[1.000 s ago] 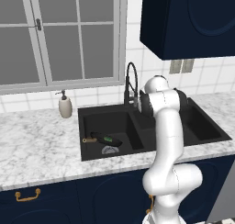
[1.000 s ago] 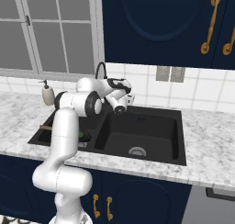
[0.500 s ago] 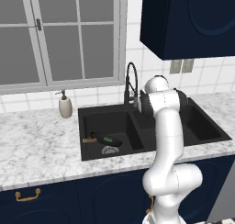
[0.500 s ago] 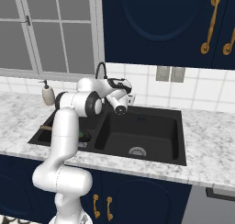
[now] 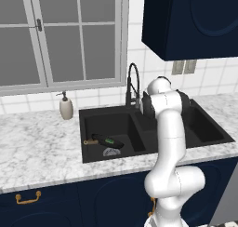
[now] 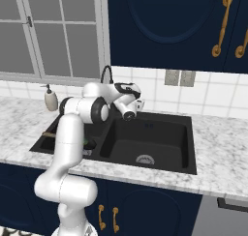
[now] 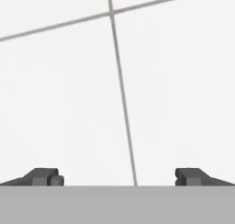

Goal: Pick the pan and sponge and place them into the sink. Then turn on the water.

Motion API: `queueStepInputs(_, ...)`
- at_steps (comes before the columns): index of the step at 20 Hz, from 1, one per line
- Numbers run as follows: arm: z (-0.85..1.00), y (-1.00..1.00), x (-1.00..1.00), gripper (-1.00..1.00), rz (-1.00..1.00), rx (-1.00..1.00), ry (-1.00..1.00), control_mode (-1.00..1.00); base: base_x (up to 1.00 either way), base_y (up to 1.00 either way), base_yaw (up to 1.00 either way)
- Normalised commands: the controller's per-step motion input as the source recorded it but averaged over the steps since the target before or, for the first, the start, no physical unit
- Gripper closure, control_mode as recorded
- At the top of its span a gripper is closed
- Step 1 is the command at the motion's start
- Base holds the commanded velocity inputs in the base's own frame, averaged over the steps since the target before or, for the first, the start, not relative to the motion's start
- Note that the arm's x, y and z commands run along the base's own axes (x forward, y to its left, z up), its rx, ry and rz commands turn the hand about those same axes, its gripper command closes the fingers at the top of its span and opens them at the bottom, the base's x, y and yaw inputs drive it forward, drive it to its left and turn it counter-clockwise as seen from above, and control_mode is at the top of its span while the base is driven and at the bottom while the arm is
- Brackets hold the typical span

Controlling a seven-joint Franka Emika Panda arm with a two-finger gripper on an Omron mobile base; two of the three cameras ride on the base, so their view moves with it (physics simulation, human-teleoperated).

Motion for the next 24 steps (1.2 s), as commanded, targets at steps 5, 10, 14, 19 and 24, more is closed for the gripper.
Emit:
queueStepInputs(5,0.0,-0.93,0.0,-1.0,0.0,0.02,0.0,-1.0,0.0,0.0,0.0)
queueStepInputs(10,0.0,-0.91,0.0,-1.0,0.0,0.01,0.0,-1.0,0.0,0.0,0.0)
queueStepInputs(14,0.0,-0.86,0.0,-1.0,0.0,0.01,0.0,-1.0,0.0,0.0,0.0)
queueStepInputs(19,0.0,-0.79,0.0,-1.0,0.0,0.0,0.0,-1.0,0.0,0.0,0.0)
queueStepInputs(24,0.0,-0.56,-0.05,-1.0,0.0,0.0,0.0,-1.0,0.0,0.0,0.0)
